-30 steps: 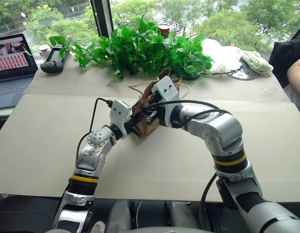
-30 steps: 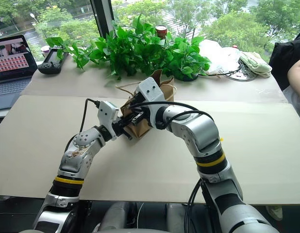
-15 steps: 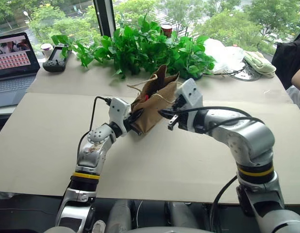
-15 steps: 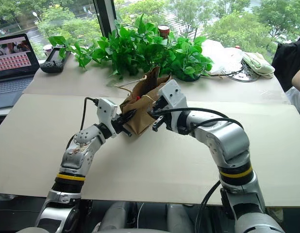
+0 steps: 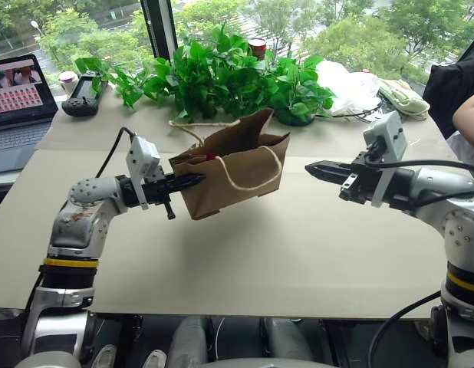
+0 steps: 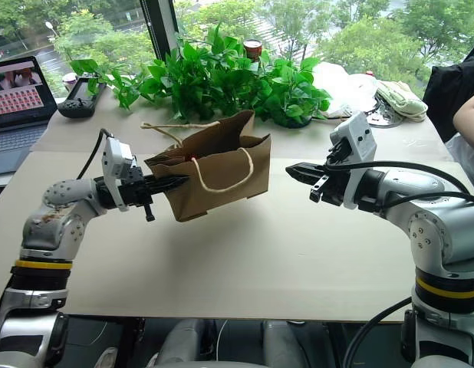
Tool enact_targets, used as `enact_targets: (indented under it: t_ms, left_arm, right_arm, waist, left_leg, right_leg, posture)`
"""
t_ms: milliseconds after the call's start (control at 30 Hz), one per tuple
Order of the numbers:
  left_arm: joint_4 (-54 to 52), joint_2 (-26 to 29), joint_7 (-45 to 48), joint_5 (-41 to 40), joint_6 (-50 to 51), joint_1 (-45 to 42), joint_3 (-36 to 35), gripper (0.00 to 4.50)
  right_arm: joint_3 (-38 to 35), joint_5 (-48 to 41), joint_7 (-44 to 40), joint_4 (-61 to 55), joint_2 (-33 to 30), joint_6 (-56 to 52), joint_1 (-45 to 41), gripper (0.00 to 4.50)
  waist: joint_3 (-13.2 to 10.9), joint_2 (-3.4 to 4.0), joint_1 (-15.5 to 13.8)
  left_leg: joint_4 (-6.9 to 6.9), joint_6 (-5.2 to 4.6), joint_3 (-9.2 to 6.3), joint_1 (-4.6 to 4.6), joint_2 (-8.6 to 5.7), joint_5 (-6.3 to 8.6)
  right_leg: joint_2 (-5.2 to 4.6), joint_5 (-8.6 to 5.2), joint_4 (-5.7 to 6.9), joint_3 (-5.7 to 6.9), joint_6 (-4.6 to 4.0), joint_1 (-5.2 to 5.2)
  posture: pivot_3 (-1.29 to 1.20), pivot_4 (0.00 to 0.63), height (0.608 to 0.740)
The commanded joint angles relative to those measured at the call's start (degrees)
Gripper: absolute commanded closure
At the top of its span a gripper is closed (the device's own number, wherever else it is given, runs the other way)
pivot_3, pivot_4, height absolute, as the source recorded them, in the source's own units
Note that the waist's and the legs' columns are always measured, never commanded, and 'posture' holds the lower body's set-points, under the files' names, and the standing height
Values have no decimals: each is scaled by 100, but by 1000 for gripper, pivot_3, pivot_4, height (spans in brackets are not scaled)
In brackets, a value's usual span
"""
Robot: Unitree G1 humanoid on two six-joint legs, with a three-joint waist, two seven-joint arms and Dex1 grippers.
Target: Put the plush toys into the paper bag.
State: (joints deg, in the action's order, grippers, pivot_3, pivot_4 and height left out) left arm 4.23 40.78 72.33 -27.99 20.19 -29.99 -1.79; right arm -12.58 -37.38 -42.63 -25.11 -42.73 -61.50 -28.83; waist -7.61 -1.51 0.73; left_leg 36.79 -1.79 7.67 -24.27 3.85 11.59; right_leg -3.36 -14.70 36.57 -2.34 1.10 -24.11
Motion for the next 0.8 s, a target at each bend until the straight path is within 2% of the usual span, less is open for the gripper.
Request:
enact_targets:
  t_ms: [33,300,800]
  left_arm:
    - [186,249,992,-40,-190,-307,235,4477]
    - [656,-72,1405,255,-672,-477,604,4477]
    - [1625,-667,1369,856,-1543,-624,850,4477]
  right_arm:
    - [-137,-113,-159,38,-181,263,-19,4500]
    - [-200,-233,-450,101,-416,356,62,4500]
    - [-157,-450,-676,16,-810,348,268,4500]
  waist:
    - [0,0,-19]
    - [0,0,-27]
    - [0,0,-9]
  left_leg:
    - [0,0,7,-1,0,0]
    - [1,0,14,-6,0,0]
    - [7,-2,-2,-5,1,0]
  right_leg:
    - [-1,0,0,2,0,0]
    - [0,0,-3,2,0,-2]
    - [1,0,4,-1,1,-1]
  posture:
    - [0,150,740]
    - [0,150,740]
    - [0,150,740]
